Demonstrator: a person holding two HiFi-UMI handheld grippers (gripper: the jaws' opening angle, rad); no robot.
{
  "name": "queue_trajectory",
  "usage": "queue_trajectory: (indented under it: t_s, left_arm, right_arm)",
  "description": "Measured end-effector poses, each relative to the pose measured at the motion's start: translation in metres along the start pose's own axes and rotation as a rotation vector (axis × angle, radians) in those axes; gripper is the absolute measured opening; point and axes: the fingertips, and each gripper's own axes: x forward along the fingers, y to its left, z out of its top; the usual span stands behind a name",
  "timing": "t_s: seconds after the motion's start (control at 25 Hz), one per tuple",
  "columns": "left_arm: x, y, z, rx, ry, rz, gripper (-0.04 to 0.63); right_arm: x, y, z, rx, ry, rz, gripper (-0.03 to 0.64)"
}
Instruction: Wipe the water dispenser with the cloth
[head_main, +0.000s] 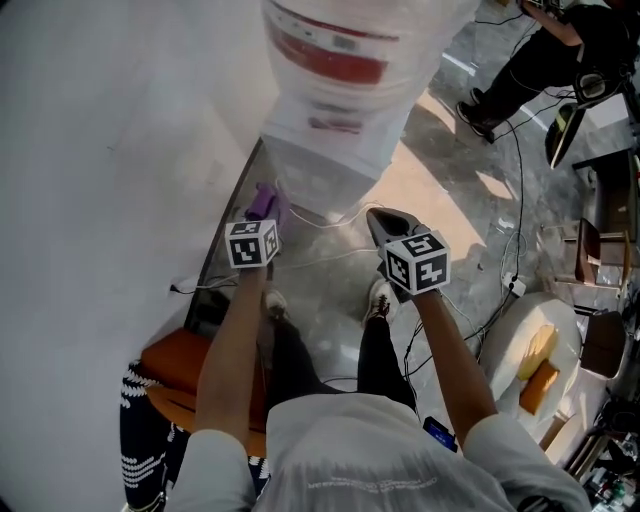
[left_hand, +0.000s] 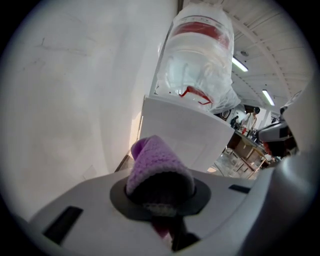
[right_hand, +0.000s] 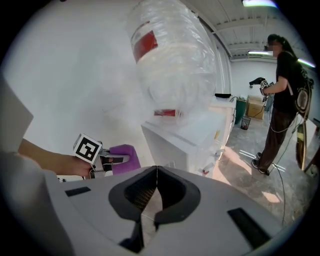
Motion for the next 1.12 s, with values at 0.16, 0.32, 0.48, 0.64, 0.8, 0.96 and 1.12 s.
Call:
queue_trajectory:
  t_s: [0.16,0.32,0.48,0.64,0.8,0.96,1.12]
  left_arm:
    - [0.016,0.028,0.005,0.042,0.016,0.031,0.066]
    - [0.042,0.046,0.003,0.044,0.033,0.04,0.066]
    - [0.072,0.056,-0.006,0.051,0.062,0.037,0.066]
    - [0.101,0.057,-0.016,0.104,0.115,0.041,0.066]
    - [0.122,0.054,-0.008,0.158,0.137,0.025,0.066]
    - [0.131,0.041,-0.003,0.14,0.129,0.002,0.066]
    - [0.132,0.028,-0.002,0.108,0.113,-0.016,0.066]
  right_arm:
    - [0.024,0.005,-0.008,0.0,0.016,0.009,0.015]
    - [0.044,0.003,-0.017,0.008,0.029,0.017,0.015]
    - [0.062,0.002,-0.026,0.037,0.033,0.022,0.015]
    - [0.077,-0.004,-0.036,0.061,0.049,0.016,0.015]
    - [0.083,-0.012,-0.036,0.075,0.042,0.009,0.015]
    - [0.083,-0.024,-0.04,0.091,0.045,-0.005,0.015]
    - [0.084,-0.029,-0.043,0.107,0.05,-0.018,0.015]
